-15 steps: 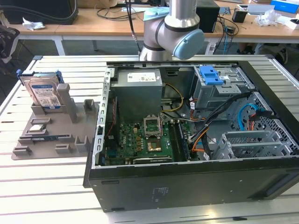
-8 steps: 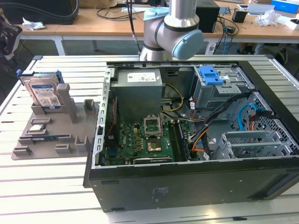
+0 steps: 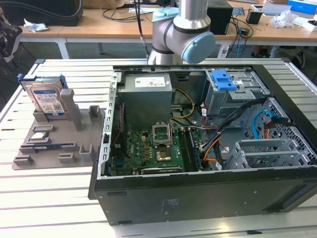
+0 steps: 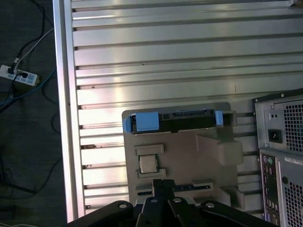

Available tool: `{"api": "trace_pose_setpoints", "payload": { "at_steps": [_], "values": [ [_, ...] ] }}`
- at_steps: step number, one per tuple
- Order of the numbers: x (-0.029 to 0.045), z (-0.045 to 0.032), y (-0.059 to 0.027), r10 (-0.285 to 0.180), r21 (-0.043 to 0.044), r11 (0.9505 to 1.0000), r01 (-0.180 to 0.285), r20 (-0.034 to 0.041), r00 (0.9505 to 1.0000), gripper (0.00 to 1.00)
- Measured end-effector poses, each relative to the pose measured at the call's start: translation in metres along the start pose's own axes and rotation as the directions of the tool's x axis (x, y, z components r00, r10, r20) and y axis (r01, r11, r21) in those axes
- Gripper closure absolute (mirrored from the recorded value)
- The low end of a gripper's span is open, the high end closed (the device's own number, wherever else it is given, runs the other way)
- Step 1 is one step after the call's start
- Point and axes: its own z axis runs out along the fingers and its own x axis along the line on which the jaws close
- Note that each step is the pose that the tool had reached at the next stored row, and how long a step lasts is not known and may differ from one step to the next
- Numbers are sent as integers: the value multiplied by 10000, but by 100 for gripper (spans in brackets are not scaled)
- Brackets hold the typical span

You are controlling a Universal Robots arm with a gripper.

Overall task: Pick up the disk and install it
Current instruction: 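Reach for the disk, then pick up the disk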

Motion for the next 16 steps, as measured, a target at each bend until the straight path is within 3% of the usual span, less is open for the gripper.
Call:
{"api": "trace_pose_setpoints", "payload": {
  "at_steps": [9,14,16],
  "values": [
    [1,0,0,-15,0,10000,15,0,10000,90],
    [2,-1,0,-491,-11,9988,491,-15,9988,90],
    [2,0,0,-969,-25,9953,969,-27,9953,90]
  ]
}}
